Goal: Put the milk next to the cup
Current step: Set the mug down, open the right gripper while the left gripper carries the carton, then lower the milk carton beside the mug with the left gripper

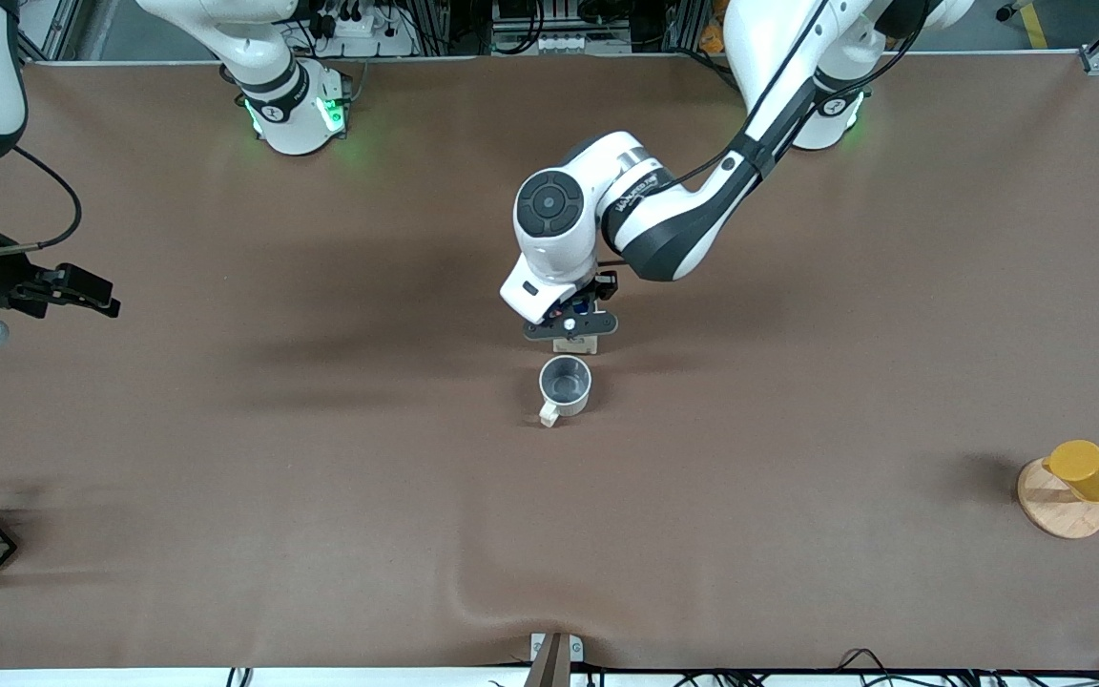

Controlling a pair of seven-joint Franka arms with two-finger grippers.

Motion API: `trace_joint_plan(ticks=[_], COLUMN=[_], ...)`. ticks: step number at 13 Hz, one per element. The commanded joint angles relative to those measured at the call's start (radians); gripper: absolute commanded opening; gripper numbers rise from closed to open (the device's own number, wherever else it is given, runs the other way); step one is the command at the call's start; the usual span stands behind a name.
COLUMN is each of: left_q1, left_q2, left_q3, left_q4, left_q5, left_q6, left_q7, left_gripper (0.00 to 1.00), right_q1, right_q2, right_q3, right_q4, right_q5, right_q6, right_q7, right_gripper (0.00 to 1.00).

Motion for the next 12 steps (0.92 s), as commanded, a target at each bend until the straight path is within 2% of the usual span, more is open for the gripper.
trace_joint_plan(ticks=[1,10,11,12], left_q1=[-0.016,-0.018,-0.018,-0.016], left_q2=[0.032,0.043,0.043,0.043], left_q3=[0.018,0.031,0.032,0.032], left_q4=[0.045,0.045,0.045,0.043], left_q5=[0.024,0.026,0.024,0.027], left_q6=[0.019,0.029,0.035,0.039], left_q7=[-0.020,0.006,0.005,0.015], left_gripper=[0.00,0.00,0.16,0.99], right_q1=[0.000,0.005,0.005,0.003], right_q2=[-0.029,-0.029,-0.029,-0.029], right_q3=[0.006,0.011,0.011,0.011], right_q4=[-0.019,-0.019,-0.019,-0.019], right_q5=[-0.007,-0.007,-0.007,-0.007], right_q6=[-0.006,-0.018,-0.018,-0.018], right_q7=[0.007,0.007,0.007,0.007], right_gripper=[1.00,1.00,1.00,1.00])
